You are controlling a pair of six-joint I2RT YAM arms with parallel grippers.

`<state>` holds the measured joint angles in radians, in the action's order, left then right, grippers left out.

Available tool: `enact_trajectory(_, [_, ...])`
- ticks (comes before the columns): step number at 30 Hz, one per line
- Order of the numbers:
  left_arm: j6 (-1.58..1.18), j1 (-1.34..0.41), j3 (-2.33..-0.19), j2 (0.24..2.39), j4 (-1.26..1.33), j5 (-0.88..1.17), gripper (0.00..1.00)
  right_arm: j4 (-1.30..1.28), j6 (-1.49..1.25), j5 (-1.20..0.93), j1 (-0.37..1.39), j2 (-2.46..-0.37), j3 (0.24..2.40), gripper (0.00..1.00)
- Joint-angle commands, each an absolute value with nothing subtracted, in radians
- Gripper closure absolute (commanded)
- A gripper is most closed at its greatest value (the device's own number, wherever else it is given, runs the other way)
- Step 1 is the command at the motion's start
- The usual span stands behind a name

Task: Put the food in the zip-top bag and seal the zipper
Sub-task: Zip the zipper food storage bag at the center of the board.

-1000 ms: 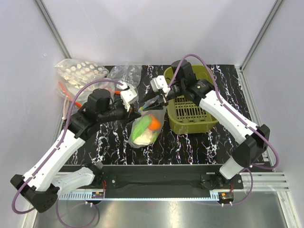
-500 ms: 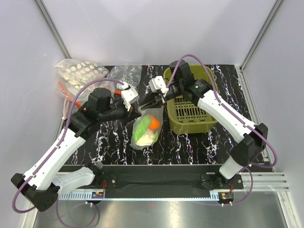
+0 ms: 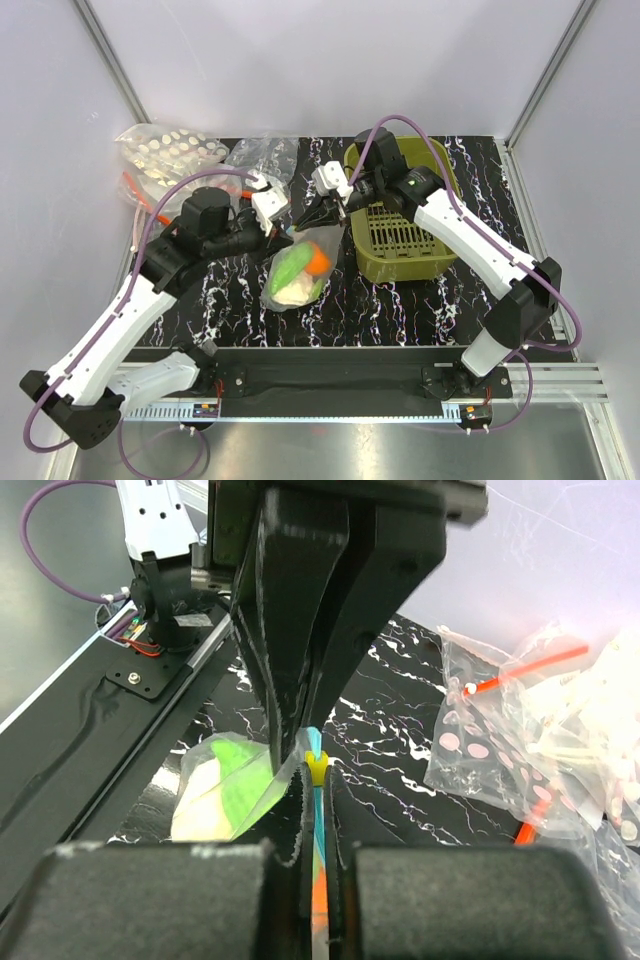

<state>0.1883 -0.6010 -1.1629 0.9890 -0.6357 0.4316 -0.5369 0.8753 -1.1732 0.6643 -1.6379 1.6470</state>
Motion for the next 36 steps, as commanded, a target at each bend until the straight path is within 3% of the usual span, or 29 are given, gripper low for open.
enact_trajectory(1, [0.218, -0.598, -1.230, 0.907, -0.538, 0.399, 1.00, -0.560, 0.891, -1.183, 0.672, -1.651, 1.675, 1.00])
enact_trajectory(10, [0.230, -0.597, -1.258, 0.858, -0.584, 0.336, 1.00, -0.523, 0.859, -1.190, 0.658, -1.658, 1.644, 1.00])
enact_trajectory(20, [0.258, -0.598, -1.285, 0.911, -0.666, 0.405, 1.00, -0.460, 0.776, -1.229, 0.657, -1.681, 1.704, 1.00])
enact_trajectory(25, [0.262, -0.598, -1.269, 0.908, -0.673, 0.400, 1.00, -0.399, 0.735, -1.224, 0.657, -1.654, 1.709, 0.58])
enact_trajectory(30, [0.265, -0.598, -1.273, 0.910, -0.676, 0.423, 1.00, -0.350, 0.710, -1.230, 0.658, -1.635, 1.707, 0.48])
enact_trajectory(36, [0.275, -0.597, -1.281, 0.922, -0.686, 0.436, 1.00, -0.342, 0.706, -1.246, 0.660, -1.638, 1.724, 0.46])
